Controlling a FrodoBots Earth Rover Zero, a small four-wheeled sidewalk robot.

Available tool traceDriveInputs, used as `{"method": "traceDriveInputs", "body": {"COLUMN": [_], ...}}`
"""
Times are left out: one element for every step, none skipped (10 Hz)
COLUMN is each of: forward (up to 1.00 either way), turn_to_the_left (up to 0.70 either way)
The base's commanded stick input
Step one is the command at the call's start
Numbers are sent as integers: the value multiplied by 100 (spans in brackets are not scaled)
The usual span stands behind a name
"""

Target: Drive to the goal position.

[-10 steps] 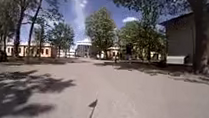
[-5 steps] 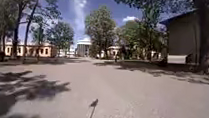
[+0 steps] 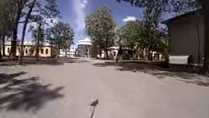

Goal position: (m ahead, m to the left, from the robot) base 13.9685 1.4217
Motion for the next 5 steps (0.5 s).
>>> {"method": "traceDriveInputs", "body": {"forward": [70,70,70,70,70], "turn_to_the_left": [6,6,6,6,6]}}
